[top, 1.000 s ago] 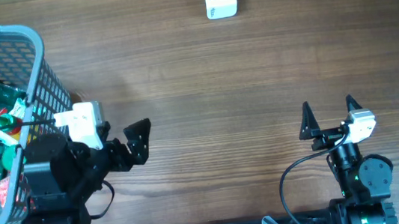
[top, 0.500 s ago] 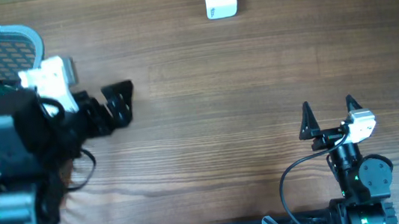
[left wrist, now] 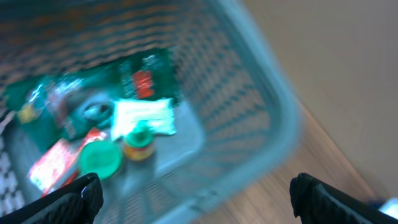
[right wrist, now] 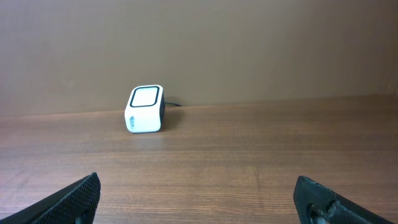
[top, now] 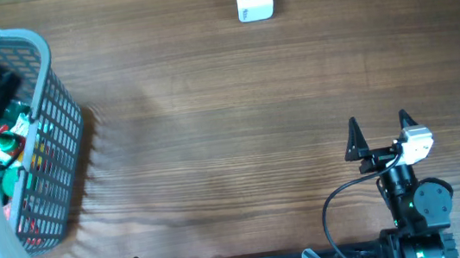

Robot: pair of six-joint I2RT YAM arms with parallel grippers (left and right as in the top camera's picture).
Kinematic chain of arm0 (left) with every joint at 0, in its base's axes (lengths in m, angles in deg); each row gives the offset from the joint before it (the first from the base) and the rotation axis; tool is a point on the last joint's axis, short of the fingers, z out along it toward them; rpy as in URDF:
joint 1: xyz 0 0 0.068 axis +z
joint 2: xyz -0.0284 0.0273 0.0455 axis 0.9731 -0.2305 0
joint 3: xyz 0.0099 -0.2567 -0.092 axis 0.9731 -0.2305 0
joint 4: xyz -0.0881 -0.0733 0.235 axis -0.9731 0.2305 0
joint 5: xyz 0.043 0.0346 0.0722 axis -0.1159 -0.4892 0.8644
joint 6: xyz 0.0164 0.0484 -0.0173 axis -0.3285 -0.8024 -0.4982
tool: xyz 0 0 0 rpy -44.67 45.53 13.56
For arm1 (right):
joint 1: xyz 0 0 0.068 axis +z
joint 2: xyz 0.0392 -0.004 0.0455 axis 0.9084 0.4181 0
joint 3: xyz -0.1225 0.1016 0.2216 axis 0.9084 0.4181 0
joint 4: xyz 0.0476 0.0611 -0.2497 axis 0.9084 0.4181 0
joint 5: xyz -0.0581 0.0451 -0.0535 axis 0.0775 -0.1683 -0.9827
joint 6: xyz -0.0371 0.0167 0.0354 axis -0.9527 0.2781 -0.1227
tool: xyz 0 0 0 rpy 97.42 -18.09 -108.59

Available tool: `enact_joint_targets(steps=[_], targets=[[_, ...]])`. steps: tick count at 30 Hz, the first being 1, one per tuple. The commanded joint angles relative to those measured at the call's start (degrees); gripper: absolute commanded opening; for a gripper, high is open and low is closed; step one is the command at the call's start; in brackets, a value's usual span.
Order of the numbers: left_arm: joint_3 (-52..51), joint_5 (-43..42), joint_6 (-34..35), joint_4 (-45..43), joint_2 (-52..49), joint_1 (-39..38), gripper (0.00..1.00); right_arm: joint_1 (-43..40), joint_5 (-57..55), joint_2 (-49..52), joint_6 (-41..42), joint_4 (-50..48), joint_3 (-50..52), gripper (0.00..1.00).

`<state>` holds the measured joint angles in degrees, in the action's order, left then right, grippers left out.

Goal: Scan the item barcode
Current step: 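Reach into the basket and grasp the red-capped yellow bottle with left gripper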

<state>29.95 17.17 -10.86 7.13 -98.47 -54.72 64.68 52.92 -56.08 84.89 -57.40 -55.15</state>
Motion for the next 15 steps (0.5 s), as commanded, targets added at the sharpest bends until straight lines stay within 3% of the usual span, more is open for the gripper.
enact_joint_targets(steps=[1,4,15], targets=[[0.5,-1.84,8.48,2.64,-4.31,8.11,1.0,-0.13,-0.98,-0.46,-0.46,-0.09,0.07,1.0],[0.5,-5.95,8.46,4.09,-9.03,11.89,1.0,-0.13,-0.96,-0.46,-0.46,-0.09,0.07,1.0],[0.48,-5.99,8.5,7.5,-23.8,13.0,1.0,-0.13,-0.96,-0.46,-0.46,-0.09,0.07,1.0]])
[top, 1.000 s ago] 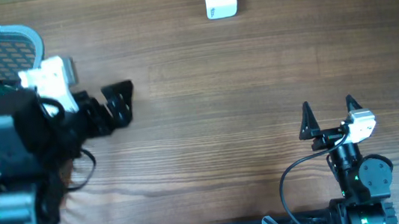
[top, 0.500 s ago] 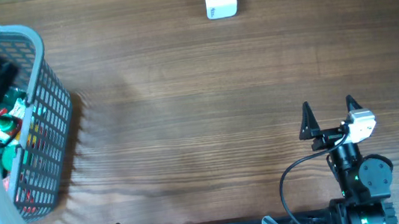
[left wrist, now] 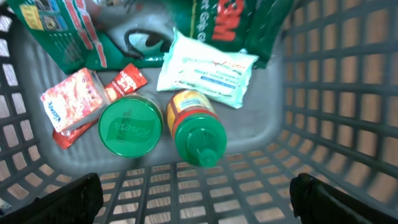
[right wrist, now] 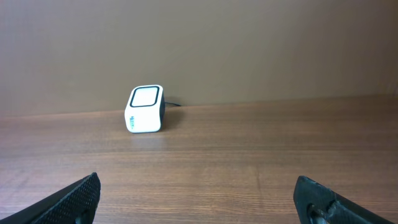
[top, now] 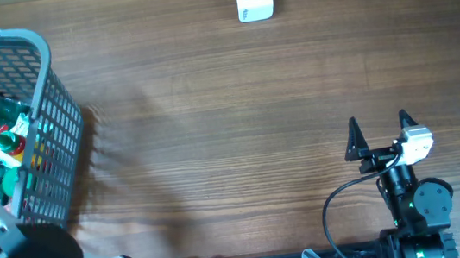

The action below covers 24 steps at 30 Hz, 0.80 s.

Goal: Scan the item barcode
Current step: 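Reach into the basket and grasp the red-capped yellow bottle with left gripper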

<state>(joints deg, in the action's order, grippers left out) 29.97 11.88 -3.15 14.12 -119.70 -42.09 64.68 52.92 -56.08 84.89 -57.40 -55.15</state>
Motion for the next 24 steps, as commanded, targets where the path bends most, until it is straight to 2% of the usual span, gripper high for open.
enact_joint_targets(steps=[1,5,15,21,24], targets=[[0.37,-0.72,0.81,0.48,-3.37,0.37,1.0,-0.13,-0.96,-0.46,-0.48,-0.11,0.07,1.0],[-1.44,-1.36,0.81,-0.26,-5.66,0.37,1.0,-0.13,-0.96,-0.46,-0.46,-0.09,0.07,1.0],[-12.2,-4.76,0.52,-12.55,-5.81,0.35,1.0,-0.13,-0.96,-0.46,-0.46,-0.09,0.07,1.0],[-13.16,-4.74,0.48,-13.57,-5.84,0.35,0.99,-0.13,-0.96,-0.46,-0.48,-0.09,0.07,1.0],[-13.16,-4.55,0.31,-12.96,-5.84,0.35,0.9,-0.13,-0.98,-0.46,-0.46,-0.09,0.07,1.0]])
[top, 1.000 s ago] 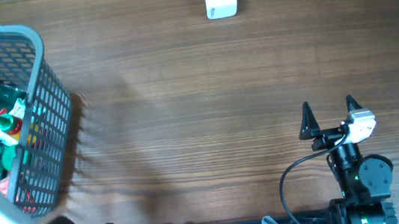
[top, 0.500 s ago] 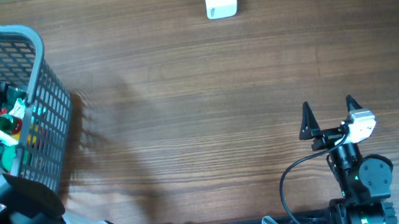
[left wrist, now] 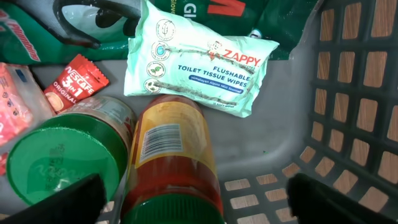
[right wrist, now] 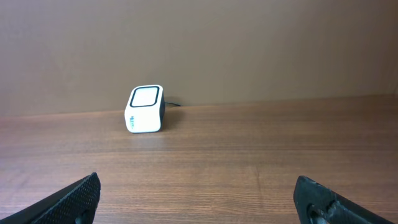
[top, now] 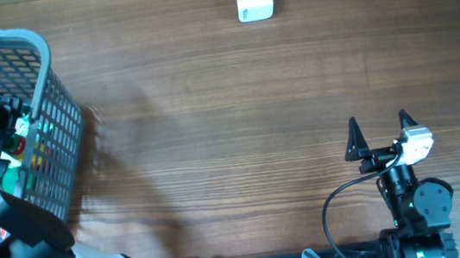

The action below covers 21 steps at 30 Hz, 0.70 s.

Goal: Scan the item barcode
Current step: 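Reach into the basket and grasp the red-capped yellow bottle with left gripper, then lift the bottle out and carry it toward the white scanner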

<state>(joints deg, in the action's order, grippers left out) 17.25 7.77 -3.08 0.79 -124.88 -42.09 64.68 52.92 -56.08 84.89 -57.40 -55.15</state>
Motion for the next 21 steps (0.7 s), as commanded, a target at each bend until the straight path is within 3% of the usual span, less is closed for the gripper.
enact_joint_targets(steps=[1,11,13,18,21], targets=[[-0.44,-0.42,0.24,0.37,-0.66,0.35,0.88,-0.13,-0.96,-0.46,-0.46,-0.11,0.07,1.0],[-3.91,-0.44,0.26,-2.38,-0.66,0.31,0.89,-0.13,-0.96,-0.46,-0.46,-0.09,0.07,1.0],[-3.91,-0.44,0.26,-2.82,-0.66,0.31,0.81,-0.13,-0.98,-0.46,-0.48,-0.09,0.07,1.0],[-3.91,-0.42,0.24,-2.36,-0.63,0.31,0.41,-0.13,-0.96,-0.46,-0.44,-0.11,0.07,1.0],[-3.61,-0.44,-0.02,-1.05,-0.52,0.33,0.35,-0.13,-0.98,-0.46,-0.46,-0.09,0.07,1.0]])
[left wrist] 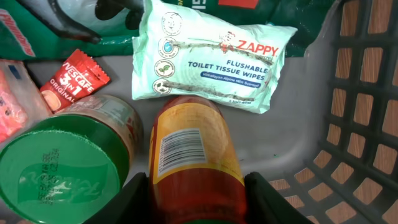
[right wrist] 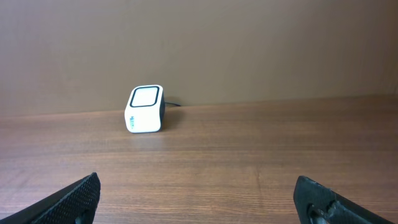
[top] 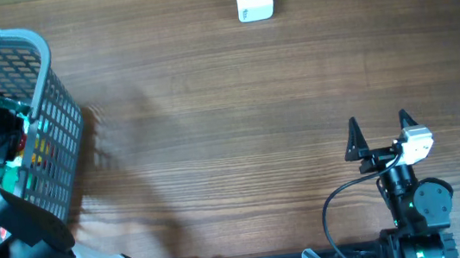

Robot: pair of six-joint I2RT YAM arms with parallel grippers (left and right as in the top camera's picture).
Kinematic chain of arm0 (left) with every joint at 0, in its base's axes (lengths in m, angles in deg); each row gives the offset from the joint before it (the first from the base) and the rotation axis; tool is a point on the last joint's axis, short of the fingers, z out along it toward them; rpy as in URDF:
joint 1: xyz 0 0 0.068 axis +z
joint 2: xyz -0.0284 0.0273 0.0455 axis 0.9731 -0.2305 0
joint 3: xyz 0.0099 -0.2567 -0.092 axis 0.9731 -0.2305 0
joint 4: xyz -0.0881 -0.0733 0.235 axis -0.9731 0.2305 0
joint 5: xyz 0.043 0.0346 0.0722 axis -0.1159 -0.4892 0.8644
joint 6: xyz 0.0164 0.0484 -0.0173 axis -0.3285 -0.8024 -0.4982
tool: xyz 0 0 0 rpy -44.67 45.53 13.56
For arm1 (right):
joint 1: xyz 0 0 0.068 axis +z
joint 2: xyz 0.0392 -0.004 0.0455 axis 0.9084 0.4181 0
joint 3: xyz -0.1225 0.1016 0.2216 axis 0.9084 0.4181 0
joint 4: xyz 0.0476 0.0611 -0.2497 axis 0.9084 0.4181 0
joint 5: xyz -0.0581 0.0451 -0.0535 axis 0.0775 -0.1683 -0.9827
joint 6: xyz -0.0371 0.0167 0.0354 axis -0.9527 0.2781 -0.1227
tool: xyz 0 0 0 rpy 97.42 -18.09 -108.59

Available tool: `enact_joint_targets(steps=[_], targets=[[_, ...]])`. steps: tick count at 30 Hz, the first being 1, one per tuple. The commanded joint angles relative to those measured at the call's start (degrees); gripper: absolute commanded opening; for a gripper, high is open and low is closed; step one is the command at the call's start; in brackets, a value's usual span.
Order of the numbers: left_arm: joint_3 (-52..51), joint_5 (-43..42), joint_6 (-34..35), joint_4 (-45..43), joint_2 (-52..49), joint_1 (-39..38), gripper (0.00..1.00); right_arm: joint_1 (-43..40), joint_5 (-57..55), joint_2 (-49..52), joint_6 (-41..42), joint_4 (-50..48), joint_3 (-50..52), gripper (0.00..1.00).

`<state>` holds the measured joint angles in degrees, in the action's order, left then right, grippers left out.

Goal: Scan the item barcode
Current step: 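Lift the bottle out and carry it toward the white scanner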

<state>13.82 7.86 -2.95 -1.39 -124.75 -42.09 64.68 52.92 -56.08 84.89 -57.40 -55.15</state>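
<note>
A sauce bottle (left wrist: 189, 149) with a yellow label and a barcode lies on its side in the grey mesh basket (left wrist: 360, 124), green cap toward the camera. My left gripper (left wrist: 198, 200) is down in the basket (top: 47, 124), one finger (left wrist: 138, 200) pressed against each flank of the bottle, shut on it. The white barcode scanner stands at the far edge of the table, also in the right wrist view (right wrist: 145, 109). Near the front right, my right gripper (top: 380, 134) rests open with nothing in it, facing the scanner.
Beside the bottle in the basket are a green-lidded jar (left wrist: 59, 168), a pack of Zappy toilet wipes (left wrist: 211, 53), a red Nescafe sachet (left wrist: 74, 78) and a green bag (left wrist: 62, 25). Bare wooden table (top: 230, 129) lies between basket and scanner.
My left gripper's fingers stood wide apart at the frame edges; now they are closed against the sides of the sauce bottle, slightly nearer to it. The right arm has not moved.
My left gripper was open above the basket rim, the view blurred. It was then inside the basket over the items, then low over the sauce bottle with jaws wide, and now shut on the bottle. The right gripper stayed open and still throughout.
</note>
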Motion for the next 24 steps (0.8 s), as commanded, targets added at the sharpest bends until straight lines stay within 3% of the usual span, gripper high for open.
enact_joint_targets(steps=[1,9,15,20,24], targets=[[0.33,-0.79,-1.29,1.6,-0.42,0.31,0.33,-0.13,-0.96,-0.46,-0.46,-0.09,0.07,1.0],[10.05,-0.76,-1.38,6.27,7.56,0.31,0.35,-0.13,-0.96,-0.46,-0.46,-0.09,0.07,1.0],[12.61,-1.53,-1.31,4.96,20.59,0.31,0.36,-0.13,-0.96,-0.46,-0.46,-0.09,0.07,1.0],[12.63,-13.94,-1.14,-0.57,30.42,0.31,0.4,-0.13,-0.96,-0.46,-0.46,-0.09,0.07,1.0],[12.61,-30.45,-0.39,-5.64,36.46,0.15,0.41,-0.13,-0.96,-0.46,-0.46,-0.11,0.07,1.0]])
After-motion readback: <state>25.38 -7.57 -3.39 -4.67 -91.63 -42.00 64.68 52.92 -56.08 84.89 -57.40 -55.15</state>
